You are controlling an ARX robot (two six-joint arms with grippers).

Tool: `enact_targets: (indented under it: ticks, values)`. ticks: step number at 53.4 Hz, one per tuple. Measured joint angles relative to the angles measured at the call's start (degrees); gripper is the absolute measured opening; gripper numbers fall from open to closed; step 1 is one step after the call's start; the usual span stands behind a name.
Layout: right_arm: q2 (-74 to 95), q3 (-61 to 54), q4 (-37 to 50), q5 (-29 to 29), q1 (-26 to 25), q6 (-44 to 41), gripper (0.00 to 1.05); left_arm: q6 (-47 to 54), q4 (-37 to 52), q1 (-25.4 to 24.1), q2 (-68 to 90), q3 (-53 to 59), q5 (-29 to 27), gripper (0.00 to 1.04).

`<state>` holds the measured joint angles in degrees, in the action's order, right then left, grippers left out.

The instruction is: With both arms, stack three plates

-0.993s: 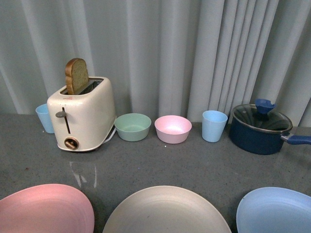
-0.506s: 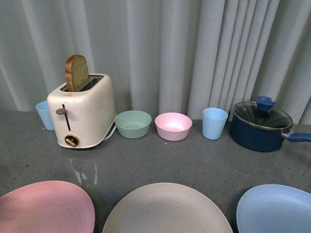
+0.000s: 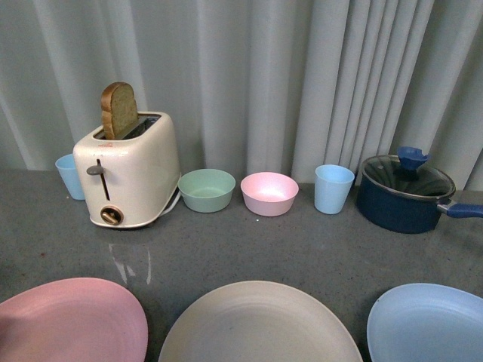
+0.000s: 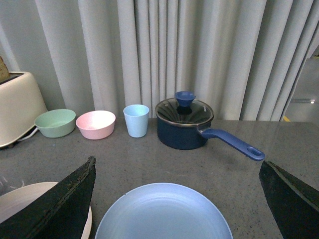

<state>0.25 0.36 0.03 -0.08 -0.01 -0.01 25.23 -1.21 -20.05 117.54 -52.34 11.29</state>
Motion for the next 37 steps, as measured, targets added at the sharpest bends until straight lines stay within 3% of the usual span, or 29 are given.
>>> enact_targets:
  ticks: [18, 28, 37]
  values:
    - [0.0, 0.0, 0.0, 0.0, 0.0, 0.0, 0.97, 0.0, -3.8, -0.3, 1.9, -3.0, -0.3, 0.96]
    - [0.0, 0.0, 0.0, 0.0, 0.0, 0.0, 0.97, 0.0, -6.8, -1.5, 2.1, -4.0, 1.2, 0.61]
    - [0.0, 0.0, 0.0, 0.0, 0.0, 0.0, 0.97, -0.4, -8.6, -2.0, 2.2, -4.5, 2.9, 0.36]
